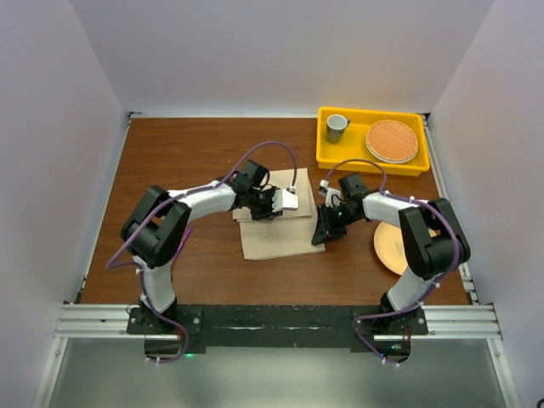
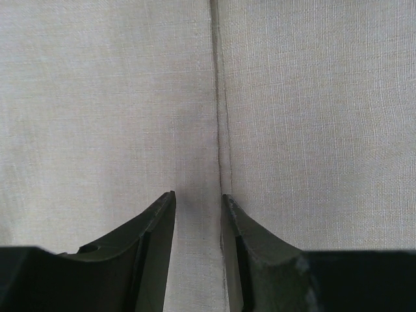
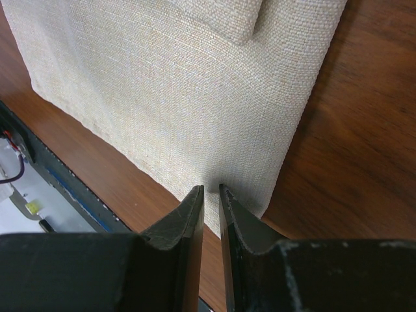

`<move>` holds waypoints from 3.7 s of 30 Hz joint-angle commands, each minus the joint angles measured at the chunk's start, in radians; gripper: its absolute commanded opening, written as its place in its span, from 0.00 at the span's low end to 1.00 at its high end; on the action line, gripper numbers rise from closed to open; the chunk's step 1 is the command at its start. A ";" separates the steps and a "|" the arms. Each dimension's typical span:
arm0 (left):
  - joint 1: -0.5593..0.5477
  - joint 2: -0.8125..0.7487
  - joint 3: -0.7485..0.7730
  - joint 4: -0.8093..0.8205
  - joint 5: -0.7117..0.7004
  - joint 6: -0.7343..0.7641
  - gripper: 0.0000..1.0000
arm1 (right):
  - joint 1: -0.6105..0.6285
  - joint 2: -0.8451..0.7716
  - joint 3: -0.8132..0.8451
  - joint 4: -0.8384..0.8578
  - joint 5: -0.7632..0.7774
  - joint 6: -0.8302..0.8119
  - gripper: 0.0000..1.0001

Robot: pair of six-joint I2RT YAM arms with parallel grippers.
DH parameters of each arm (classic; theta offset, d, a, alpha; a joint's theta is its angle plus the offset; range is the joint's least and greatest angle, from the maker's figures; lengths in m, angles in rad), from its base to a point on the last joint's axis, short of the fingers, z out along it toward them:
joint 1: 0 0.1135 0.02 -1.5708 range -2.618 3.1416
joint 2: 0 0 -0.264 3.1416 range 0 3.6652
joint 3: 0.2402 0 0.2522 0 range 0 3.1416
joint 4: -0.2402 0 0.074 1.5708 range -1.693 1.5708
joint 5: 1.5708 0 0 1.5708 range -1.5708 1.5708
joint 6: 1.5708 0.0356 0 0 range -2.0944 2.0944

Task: Fold the napkin into a case and place the utensils inside
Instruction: Pick up the rectangle-folded napkin at the center of the board, then fold the rectangle-folded napkin at the center of the board.

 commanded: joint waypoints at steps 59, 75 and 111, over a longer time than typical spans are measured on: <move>0.037 0.080 0.173 -0.146 0.069 -0.011 0.09 | 0.007 0.010 0.009 -0.005 0.033 -0.029 0.20; 0.048 0.081 0.200 -0.171 0.075 -0.008 0.21 | 0.010 0.009 0.009 -0.005 0.039 -0.028 0.20; -0.015 -0.005 0.113 -0.197 0.155 -0.173 0.00 | -0.136 -0.244 0.145 -0.144 -0.142 0.039 0.37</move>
